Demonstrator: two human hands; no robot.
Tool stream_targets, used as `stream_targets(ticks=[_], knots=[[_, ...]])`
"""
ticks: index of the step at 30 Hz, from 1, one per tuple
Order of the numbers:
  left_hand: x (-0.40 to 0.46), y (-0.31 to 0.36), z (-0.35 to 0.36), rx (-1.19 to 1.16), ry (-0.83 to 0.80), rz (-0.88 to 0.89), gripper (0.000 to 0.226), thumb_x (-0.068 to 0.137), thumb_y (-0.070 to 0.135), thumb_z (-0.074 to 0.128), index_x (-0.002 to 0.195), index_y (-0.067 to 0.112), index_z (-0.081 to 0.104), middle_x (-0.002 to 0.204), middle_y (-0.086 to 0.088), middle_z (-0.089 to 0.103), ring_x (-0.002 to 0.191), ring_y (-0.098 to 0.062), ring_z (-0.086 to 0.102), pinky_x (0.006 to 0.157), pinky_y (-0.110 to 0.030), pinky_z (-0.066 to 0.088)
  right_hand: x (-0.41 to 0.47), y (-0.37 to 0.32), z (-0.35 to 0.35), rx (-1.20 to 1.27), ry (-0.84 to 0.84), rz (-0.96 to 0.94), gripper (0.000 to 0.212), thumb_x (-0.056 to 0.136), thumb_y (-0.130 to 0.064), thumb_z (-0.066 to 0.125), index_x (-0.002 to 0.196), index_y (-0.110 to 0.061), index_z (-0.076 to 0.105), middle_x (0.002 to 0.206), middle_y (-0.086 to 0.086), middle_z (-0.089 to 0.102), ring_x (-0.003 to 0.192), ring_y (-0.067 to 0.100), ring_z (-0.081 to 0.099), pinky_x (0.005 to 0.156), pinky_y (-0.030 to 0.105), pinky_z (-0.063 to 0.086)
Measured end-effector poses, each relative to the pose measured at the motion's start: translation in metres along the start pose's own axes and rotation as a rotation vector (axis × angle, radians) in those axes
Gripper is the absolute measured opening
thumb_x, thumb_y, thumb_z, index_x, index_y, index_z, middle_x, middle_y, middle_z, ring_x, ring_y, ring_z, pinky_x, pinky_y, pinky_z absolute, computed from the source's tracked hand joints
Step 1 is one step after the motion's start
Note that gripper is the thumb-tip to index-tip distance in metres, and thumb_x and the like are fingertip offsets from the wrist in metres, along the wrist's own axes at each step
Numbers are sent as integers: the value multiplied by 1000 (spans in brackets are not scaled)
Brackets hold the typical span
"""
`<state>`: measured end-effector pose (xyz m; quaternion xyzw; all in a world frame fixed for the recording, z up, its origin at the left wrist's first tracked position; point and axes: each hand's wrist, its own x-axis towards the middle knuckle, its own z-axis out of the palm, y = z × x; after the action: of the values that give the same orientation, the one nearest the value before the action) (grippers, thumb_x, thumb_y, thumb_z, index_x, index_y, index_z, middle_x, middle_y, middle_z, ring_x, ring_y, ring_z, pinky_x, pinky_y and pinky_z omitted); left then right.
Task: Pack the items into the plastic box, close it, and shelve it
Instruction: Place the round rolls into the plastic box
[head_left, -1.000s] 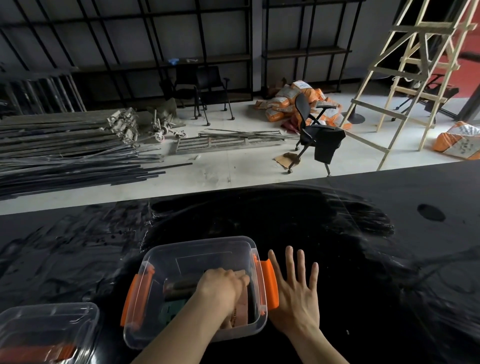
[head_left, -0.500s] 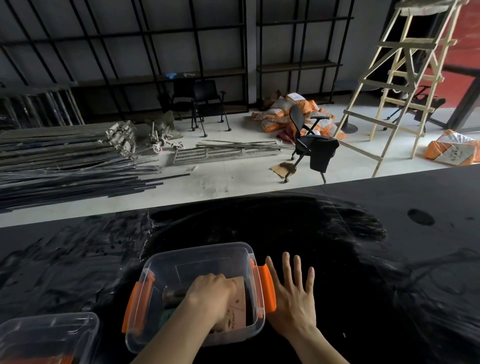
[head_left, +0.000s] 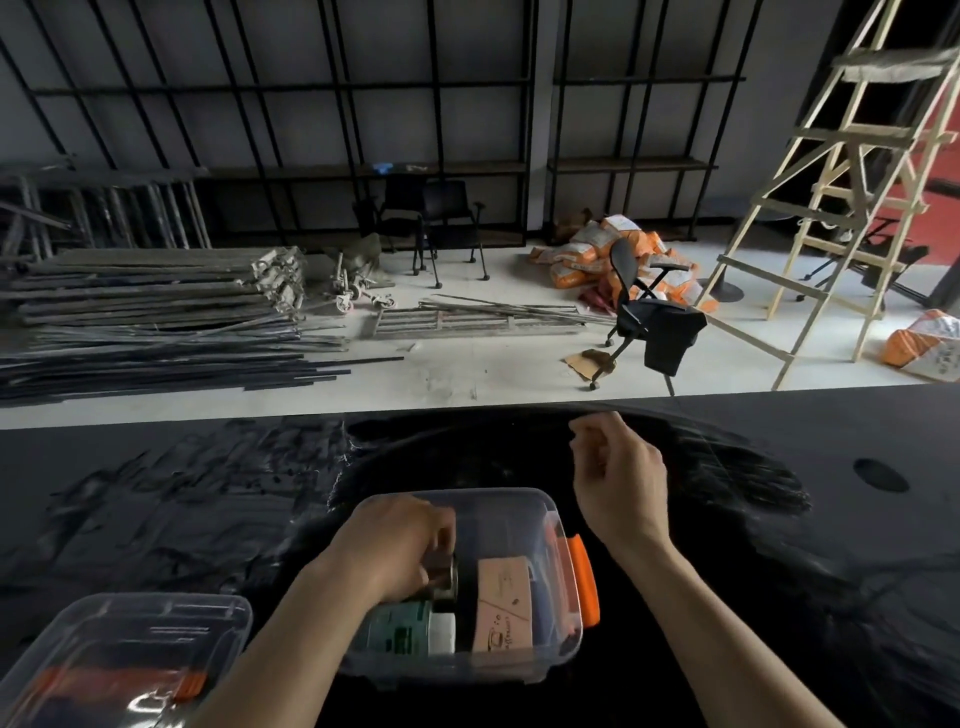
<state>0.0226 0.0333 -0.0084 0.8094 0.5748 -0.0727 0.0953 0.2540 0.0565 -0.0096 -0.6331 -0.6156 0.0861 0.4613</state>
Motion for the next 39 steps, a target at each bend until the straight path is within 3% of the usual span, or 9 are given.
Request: stream_targets(ticks=[2,5,10,14,18,24,29,32,39], knots=[[-3,-2,6,-15,-11,49,43,85,9,70,118,36,64,115,10,63,110,-14,60,97,-34,49,-2,-33,6,13,-159,-142,13,92,-15,58,93,-22,69,77,-9,70,62,7,63,53,28,51],[-9,-3,21,43,-21,113,58,86,-3,66,130,34,58,125,3,56,113,-21,60,96,-48,51,-20,-64,26,-110,-645,-193,16,89,-22,52,82,-25,66,78,-6,71,66,13,65,59,34,55],[-18,0,26,191,-9,94,40,92,4,53,122,30,59,120,-3,50,110,-27,57,92,-51,42,-49,-64,53,-343,-1247,37,20,95,-13,54,76,-18,59,79,5,70,70,17,70,66,27,59],[-20,-9,28,203,59,62,34,91,12,61,120,29,59,120,-4,52,113,-27,55,87,-45,43,-54,-55,65,-288,-1270,132,16,96,-10,53,102,-7,67,102,15,76,85,22,76,82,37,63],[-25,-23,24,306,291,100,23,91,16,61,110,24,72,117,-1,65,114,-25,53,99,-41,40,-59,-46,76,-371,-1335,72,24,91,-25,65,109,-10,71,108,8,76,89,20,72,76,29,55],[-48,-45,25,152,349,29,39,85,58,59,92,27,81,138,10,52,134,-23,35,114,-44,24,-59,-45,82,-421,-1444,68,31,92,-40,62,116,-23,72,115,2,72,104,20,64,93,32,51],[-59,-54,40,-191,336,-165,26,85,45,66,111,43,63,159,8,20,148,-23,15,122,-49,15,-61,-53,91,-445,-1449,51,23,88,-29,63,107,-18,73,110,7,74,96,22,67,83,33,54],[-58,-55,45,-334,270,-200,36,90,24,58,119,45,61,164,8,9,151,-22,13,123,-49,15,-59,-55,87,-392,-1419,36,15,87,-33,65,86,-19,70,87,1,73,73,13,64,66,26,50],[-51,-48,46,-487,260,-216,31,90,21,54,114,39,59,163,11,12,143,-18,36,107,-47,41,-62,-62,73,-12,-1254,185,30,91,-36,67,90,-7,74,84,10,78,70,15,72,67,30,57]])
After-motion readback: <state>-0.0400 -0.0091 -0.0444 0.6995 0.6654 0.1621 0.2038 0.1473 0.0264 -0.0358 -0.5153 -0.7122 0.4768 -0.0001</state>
